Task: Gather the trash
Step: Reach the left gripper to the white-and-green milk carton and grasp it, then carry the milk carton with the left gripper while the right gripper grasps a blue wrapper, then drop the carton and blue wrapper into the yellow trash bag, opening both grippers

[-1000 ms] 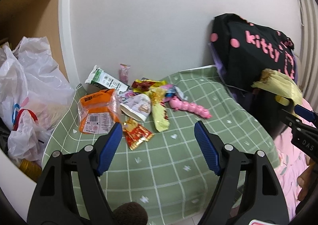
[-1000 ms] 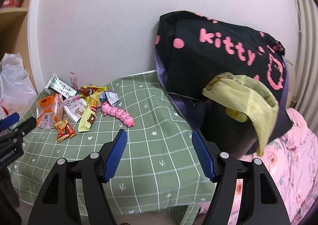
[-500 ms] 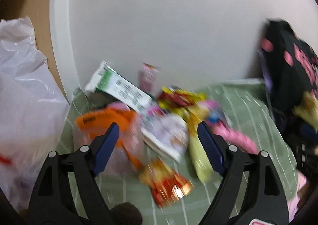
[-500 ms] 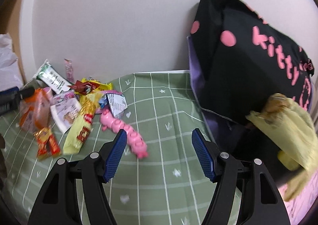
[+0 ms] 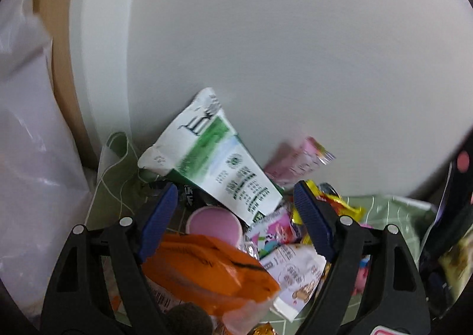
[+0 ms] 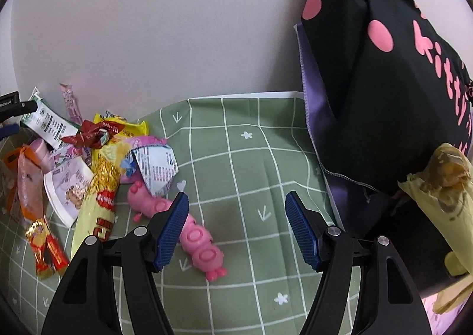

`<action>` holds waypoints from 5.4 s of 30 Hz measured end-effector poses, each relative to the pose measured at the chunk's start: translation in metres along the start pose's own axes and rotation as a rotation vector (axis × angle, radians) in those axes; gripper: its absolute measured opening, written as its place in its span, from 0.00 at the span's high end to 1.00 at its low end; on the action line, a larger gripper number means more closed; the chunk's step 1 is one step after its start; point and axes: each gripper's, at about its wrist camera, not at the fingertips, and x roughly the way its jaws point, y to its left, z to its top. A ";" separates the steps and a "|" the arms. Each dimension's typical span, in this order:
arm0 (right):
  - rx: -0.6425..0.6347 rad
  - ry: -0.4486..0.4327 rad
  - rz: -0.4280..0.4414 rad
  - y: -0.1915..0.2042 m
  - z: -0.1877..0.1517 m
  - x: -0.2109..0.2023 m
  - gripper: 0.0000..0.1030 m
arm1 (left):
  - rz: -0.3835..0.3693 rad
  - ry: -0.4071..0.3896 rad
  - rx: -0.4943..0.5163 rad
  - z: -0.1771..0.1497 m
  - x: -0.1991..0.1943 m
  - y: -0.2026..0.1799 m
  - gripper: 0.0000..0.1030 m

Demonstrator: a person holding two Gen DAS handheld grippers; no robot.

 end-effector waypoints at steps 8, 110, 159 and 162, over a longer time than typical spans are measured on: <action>-0.054 -0.015 0.060 0.010 -0.001 0.019 0.38 | 0.015 0.091 -0.117 0.023 0.038 0.019 0.27; 0.401 -0.051 -0.223 -0.379 -0.014 -0.122 0.93 | -0.766 0.399 1.162 -0.201 -0.056 -0.544 0.51; 0.119 -0.065 0.087 -0.172 0.021 -0.047 0.61 | -0.362 0.160 0.462 -0.093 -0.040 -0.204 0.29; 0.086 -0.055 0.140 -0.149 0.027 -0.035 0.61 | -0.296 0.125 0.430 -0.091 -0.044 -0.172 0.29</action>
